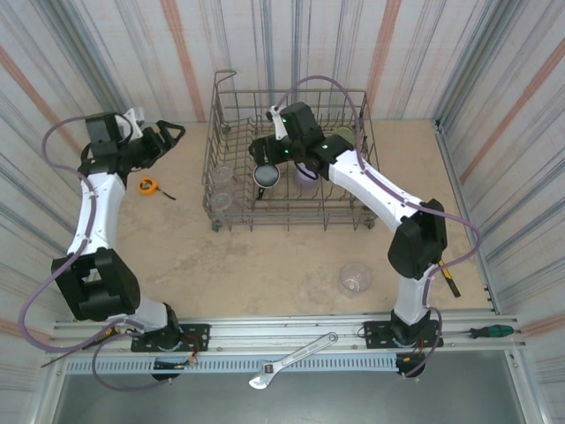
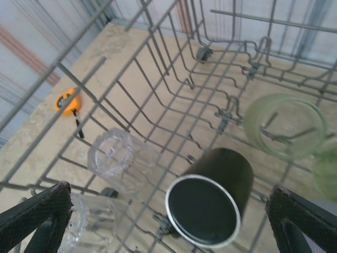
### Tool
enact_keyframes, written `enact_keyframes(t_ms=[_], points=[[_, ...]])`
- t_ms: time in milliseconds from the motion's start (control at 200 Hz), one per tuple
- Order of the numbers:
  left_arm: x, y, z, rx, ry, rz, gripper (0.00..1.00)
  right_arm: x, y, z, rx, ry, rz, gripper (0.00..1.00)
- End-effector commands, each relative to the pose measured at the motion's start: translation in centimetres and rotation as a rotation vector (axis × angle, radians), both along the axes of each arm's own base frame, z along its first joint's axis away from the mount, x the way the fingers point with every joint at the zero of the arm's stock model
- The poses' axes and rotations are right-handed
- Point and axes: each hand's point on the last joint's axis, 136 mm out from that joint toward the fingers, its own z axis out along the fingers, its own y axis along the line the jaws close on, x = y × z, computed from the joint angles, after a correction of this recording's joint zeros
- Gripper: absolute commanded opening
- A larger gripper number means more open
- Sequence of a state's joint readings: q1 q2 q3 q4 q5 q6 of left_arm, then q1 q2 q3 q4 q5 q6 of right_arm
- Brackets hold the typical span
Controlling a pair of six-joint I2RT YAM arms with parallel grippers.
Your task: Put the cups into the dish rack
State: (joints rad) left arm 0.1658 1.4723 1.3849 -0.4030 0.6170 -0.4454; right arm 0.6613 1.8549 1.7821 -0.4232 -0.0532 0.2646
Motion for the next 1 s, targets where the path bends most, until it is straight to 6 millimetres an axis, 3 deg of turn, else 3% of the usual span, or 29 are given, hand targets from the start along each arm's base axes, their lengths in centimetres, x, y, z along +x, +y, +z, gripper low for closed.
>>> enact_keyframes(t_ms=[0, 115, 346, 541, 882, 997], points=[[-1.8, -1.6, 3.4, 0.15, -0.077, -0.02, 0.99, -1.0, -2.8, 2.1, 0.036, 0.001, -0.061, 0.98], [-3.3, -3.9, 4.7, 0.14, -0.106, -0.051, 0.99, -1.7, -5.3, 2.1, 0.044, 0.023, -0.102, 0.99], [-7.0, -8.6, 6.1, 0.194, -0.137, -0.127, 0.99, -3.1, -8.3, 1.4, 0.049, 0.04, -0.145, 0.99], [-9.9, -13.5, 5.2, 0.235, -0.124, -0.198, 0.98, -3.9, -10.7, 0.4, 0.05, 0.068, -0.184, 0.99], [-14.0, -21.9, 3.8, 0.337, -0.117, -0.332, 0.99, -5.3, -14.1, 0.7, 0.075, 0.062, -0.24, 0.99], [-15.4, -24.5, 2.4, 0.376, -0.125, -0.367, 0.99, -5.6, -15.2, 0.5, 0.097, 0.075, -0.276, 0.99]])
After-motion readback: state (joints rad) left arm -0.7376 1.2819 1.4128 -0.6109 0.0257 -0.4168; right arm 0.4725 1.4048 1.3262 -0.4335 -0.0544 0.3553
